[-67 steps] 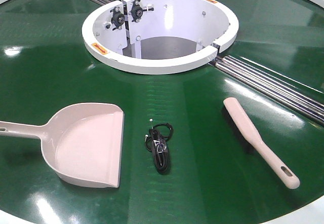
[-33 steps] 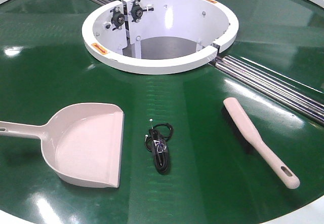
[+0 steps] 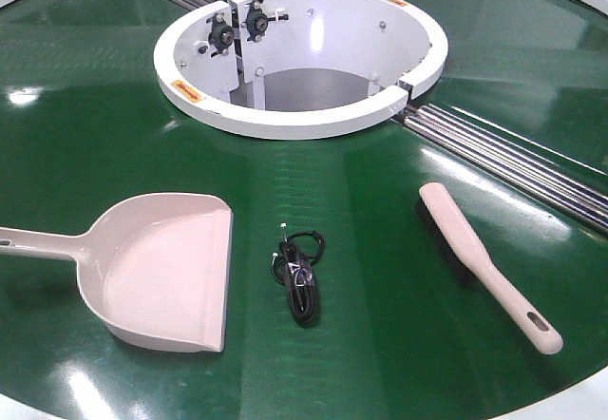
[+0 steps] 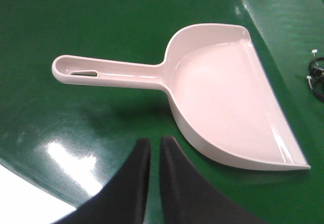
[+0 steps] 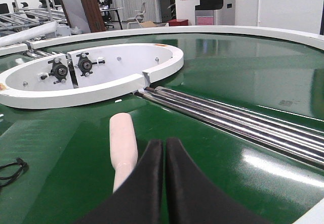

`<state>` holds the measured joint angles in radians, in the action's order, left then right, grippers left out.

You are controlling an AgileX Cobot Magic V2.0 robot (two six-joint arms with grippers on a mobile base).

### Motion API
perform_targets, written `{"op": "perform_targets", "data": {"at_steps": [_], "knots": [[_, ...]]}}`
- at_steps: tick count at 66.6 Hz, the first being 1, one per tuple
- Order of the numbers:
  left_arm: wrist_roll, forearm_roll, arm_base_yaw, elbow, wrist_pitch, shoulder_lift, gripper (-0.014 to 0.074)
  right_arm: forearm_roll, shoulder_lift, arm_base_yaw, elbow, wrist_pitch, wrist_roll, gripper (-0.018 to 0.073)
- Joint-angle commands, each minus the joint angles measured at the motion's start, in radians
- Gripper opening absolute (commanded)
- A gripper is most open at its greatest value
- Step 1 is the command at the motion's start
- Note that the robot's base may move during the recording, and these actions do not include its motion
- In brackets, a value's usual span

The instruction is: Clean and inspect green conveyor with broom and dustpan

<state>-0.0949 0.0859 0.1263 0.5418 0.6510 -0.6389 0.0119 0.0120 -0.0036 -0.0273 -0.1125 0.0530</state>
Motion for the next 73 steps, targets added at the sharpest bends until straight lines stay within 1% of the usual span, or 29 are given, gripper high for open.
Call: {"op": "perform_targets", "data": {"at_steps": [1,7,14,20,25,34,37,43,46,48,50,51,52,55,60,66,69,73], "knots": [[0.016,-0.004,-0.003,0.038,-0.058,-0.013,0.0163,-0.002,0.01,-0.004,-0.004,0.07,-0.004,-0.0008],[0.018,-0.004,-0.003,0.038,-0.06,-0.013,0.0301,-0.002,0.01,-0.004,-0.004,0.07,-0.004,-0.0008],[0.018,-0.004,-0.003,0.038,-0.062,-0.013,0.0489,-0.002,0.01,-0.004,-0.004,0.07,-0.004,-0.0008],[0.018,-0.006,-0.003,0.037,-0.062,-0.012,0.0585,-0.002,0.01,-0.004,-0.004,0.07,-0.004,-0.0008],[0.018,-0.006,-0.003,0.037,-0.041,-0.012,0.0623,-0.002,0.01,-0.004,-0.004,0.07,-0.004,-0.0008],[0.023,-0.005,-0.003,0.052,-0.027,-0.012,0.0606,-0.002,0.01,-0.004,-0.004,0.07,-0.004,-0.0008],[0.057,-0.003,-0.003,0.089,0.001,-0.018,0.0594,-0.002,0.01,-0.004,-0.004,0.07,-0.004,-0.0008],[0.176,0.007,-0.003,0.2,0.097,-0.089,0.0575,-0.002,0.01,-0.004,-0.004,0.07,-0.004,-0.0008],[0.279,0.007,-0.003,0.276,0.157,-0.139,0.0569,-0.002,0.01,-0.004,-0.004,0.07,-0.004,-0.0008],[0.324,0.002,-0.003,0.304,0.179,-0.175,0.0568,-0.002,0.01,-0.004,-0.004,0.07,-0.004,-0.0008],[0.416,-0.011,-0.003,0.356,0.219,-0.212,0.0565,-0.002,0.01,-0.004,-0.004,0.07,-0.004,-0.0008],[0.448,-0.016,-0.003,0.373,0.233,-0.226,0.0564,-0.002,0.01,-0.004,-0.004,0.07,-0.004,-0.0008],[0.464,-0.018,-0.003,0.381,0.24,-0.24,0.0564,-0.002,0.01,-0.004,-0.004,0.07,-0.004,-0.0008],[0.595,-0.034,-0.003,0.441,0.283,-0.284,0.0564,-0.002,0.01,-0.004,-0.004,0.07,-0.004,-0.0008],[0.763,-0.04,-0.003,0.511,0.305,-0.367,0.0564,-0.002,0.01,-0.004,-0.004,0.07,-0.004,-0.0008],[0.89,-0.04,-0.003,0.559,0.301,-0.454,0.0564,-0.002,0.01,-0.004,-0.004,0.07,-0.004,-0.0008],[0.942,-0.04,-0.003,0.573,0.299,-0.489,0.0564,-0.002,0.01,-0.004,-0.004,0.07,-0.004,-0.0008],[0.991,-0.04,-0.003,0.58,0.294,-0.534,0.0564,-0.002,0.01,-0.004,-0.004,0.07,-0.004,-0.0008]]}}
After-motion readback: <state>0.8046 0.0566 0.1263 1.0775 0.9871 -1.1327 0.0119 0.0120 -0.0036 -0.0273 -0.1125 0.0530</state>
